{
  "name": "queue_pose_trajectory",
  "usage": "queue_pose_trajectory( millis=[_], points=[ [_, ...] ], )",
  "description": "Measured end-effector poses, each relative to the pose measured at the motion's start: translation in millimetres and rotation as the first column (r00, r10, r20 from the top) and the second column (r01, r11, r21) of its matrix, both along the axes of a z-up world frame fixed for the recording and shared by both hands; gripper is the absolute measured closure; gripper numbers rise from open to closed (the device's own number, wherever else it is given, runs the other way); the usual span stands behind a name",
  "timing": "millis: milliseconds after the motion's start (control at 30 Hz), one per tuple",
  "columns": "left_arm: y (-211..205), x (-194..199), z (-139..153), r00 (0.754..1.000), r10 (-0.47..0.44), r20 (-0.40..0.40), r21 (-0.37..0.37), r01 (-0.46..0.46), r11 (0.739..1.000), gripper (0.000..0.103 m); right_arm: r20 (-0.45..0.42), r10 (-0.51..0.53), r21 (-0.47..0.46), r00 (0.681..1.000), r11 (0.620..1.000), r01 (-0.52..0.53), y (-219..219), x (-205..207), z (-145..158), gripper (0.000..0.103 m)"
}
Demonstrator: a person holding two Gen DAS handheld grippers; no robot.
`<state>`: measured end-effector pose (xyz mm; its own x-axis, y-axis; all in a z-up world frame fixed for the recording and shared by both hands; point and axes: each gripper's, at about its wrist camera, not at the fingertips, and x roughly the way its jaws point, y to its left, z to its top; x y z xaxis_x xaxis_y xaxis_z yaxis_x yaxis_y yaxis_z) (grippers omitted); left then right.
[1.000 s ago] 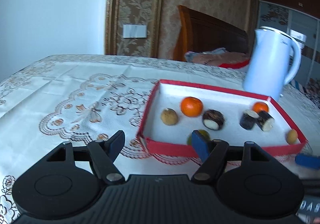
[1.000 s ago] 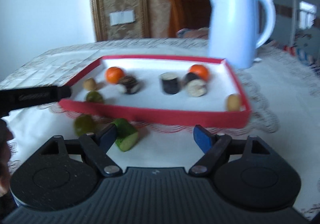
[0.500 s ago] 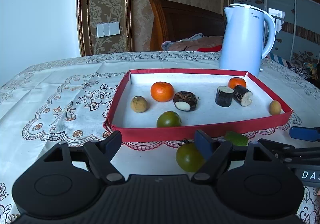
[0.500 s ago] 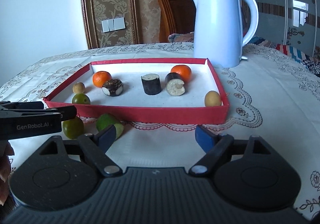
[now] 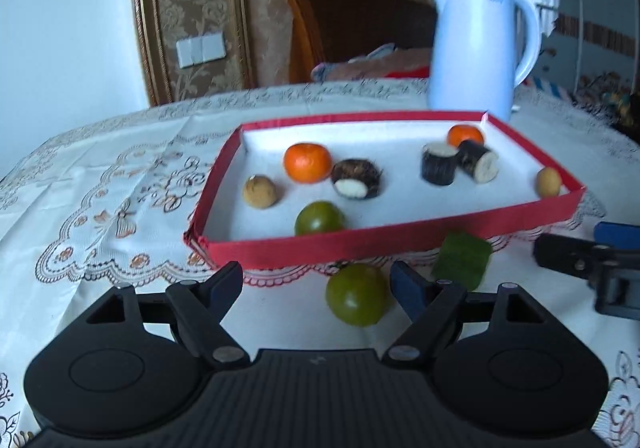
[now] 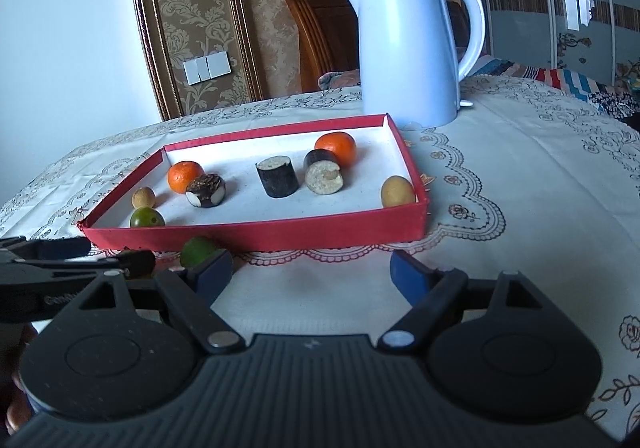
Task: Organize fruits
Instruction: 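Grasp the green cucumber piece with the right gripper while the left gripper grasps the dark green fruit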
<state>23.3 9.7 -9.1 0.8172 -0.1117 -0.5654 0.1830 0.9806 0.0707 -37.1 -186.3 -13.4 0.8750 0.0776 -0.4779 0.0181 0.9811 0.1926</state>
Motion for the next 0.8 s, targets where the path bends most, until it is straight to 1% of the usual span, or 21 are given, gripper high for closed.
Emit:
queue_pose_trajectory(
  millis=[100, 233, 400, 433, 500, 567, 633, 733, 800],
  points=[
    [3, 2, -1, 1.000, 0.004, -0.015, -0.021, -0.004, 1.000, 0.022, -0.014, 0.010, -0.007, 1.000, 1.000, -0.010, 2, 2, -1, 0.018],
    [3, -1, 0, 1.000, 0.012, 0.010, -0.004, -0.012, 1.000, 0.022, -0.014, 0.017, -0.013, 1.000, 1.000, -0.017, 4, 3, 0, 0.018],
    [4, 0, 0, 1.000, -0.010, -0.001, -0.010, 0.010, 1.000, 0.024, -0.022, 0.017, -0.019, 1.000, 1.000, -0.017, 6, 4, -1, 0.018],
    [6, 0, 0, 1.000, -0.001, 0.005, -0.012, 0.001, 1.000, 0.025, -0.022, 0.018, -0.020, 1.000, 1.000, -0.019, 5, 4, -1, 0.018],
    [11, 2, 1, 0.998, 0.053, 0.018, 0.000, -0.053, 0.999, 0.025, -0.022, 0.024, -0.025, 0.999, 0.999, -0.025, 7, 4, 0, 0.018],
    [16, 6, 0, 0.996, 0.090, 0.000, -0.002, -0.090, 0.996, 0.026, -0.024, 0.028, -0.032, 0.999, 0.999, -0.028, 8, 4, -1, 0.018],
    [18, 11, -3, 0.995, 0.091, -0.030, -0.012, -0.091, 0.996, 0.026, -0.024, 0.032, -0.040, 0.999, 0.999, -0.033, 10, 4, -1, 0.018],
    [14, 11, -3, 0.996, 0.092, -0.023, 0.017, -0.091, 0.996, 0.026, -0.032, 0.058, -0.062, 0.998, 0.996, -0.060, 15, 5, 0, 0.018],
    [17, 12, -4, 0.994, 0.100, -0.031, 0.009, -0.100, 0.995, 0.026, -0.026, 0.077, -0.073, 0.997, 0.994, -0.078, 20, 6, 0, 0.018]
  ],
)
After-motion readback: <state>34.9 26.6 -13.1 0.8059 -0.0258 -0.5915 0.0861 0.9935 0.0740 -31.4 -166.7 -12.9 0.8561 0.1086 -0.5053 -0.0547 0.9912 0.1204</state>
